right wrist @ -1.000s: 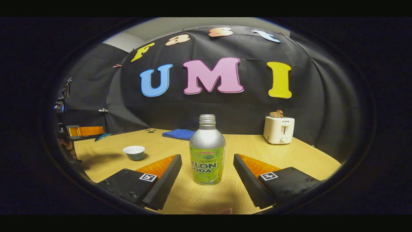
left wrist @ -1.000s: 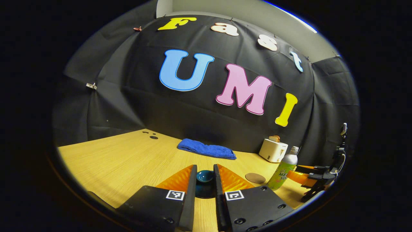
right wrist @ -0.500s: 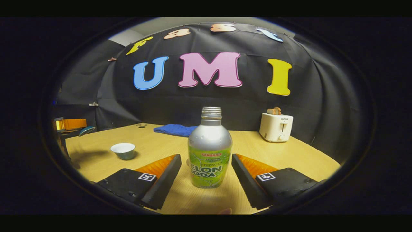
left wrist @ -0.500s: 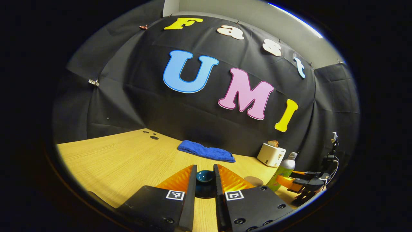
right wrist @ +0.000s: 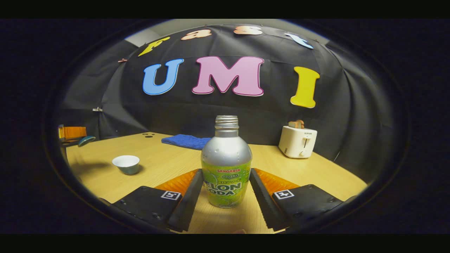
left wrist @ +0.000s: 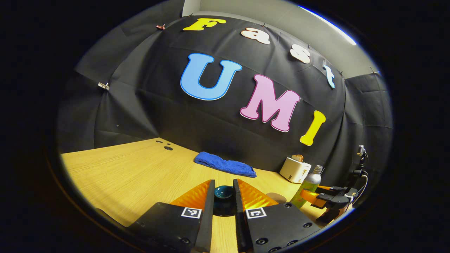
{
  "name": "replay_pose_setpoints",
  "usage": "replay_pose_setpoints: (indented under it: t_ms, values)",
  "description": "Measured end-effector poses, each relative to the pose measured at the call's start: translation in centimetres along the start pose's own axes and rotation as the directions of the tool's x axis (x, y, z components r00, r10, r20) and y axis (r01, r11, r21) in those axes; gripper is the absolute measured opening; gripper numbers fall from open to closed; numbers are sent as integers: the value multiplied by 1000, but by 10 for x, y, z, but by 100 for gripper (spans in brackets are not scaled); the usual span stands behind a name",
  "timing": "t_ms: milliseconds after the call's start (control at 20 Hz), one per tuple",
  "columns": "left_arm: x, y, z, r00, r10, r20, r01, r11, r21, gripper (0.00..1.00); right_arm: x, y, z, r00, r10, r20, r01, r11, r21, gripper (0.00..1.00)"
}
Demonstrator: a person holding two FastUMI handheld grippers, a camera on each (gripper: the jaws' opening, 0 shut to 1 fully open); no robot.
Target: Open the teacup lid with one hand, grasp the water bottle and pour water into the teacup with the other hand; after pouring, place the water bottle on the coaster and then close the teacup lid.
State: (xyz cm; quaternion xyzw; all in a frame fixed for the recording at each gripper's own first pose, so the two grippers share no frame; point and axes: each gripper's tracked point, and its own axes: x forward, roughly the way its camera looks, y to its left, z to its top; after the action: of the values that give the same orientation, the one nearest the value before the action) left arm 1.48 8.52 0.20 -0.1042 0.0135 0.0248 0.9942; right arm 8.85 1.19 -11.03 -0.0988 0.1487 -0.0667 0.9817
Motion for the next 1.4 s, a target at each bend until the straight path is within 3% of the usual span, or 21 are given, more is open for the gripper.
replay_pose_setpoints:
  t_ms: [100,250,450,650,800,900,1150,1400]
  values:
    - [-1,10,4,1000,13,7,-13,1000,5,31,4,0,15,999,-28,32,32,990,-137,81]
    - [-2,19,8,1000,25,11,-25,1000,2,31,12,18,25,998,-25,63,45,938,-343,80]
    - [-2,27,9,999,38,12,-38,999,-7,31,21,49,32,995,11,102,51,811,-583,80]
    - [-4,32,11,999,40,15,-40,999,-14,31,25,76,37,989,55,141,70,661,-747,80]
    - [-2,34,9,999,41,10,-41,999,-23,31,31,90,38,985,83,150,81,542,-837,75]
    - [-2,35,9,999,42,9,-41,999,-31,31,34,97,34,985,102,138,74,471,-879,80]
    - [-1,35,9,999,40,8,-39,999,-35,31,40,110,29,983,136,127,75,334,-940,79]
    - [-1,35,8,999,41,6,-41,998,-38,31,44,121,29,977,163,136,107,172,-979,82]
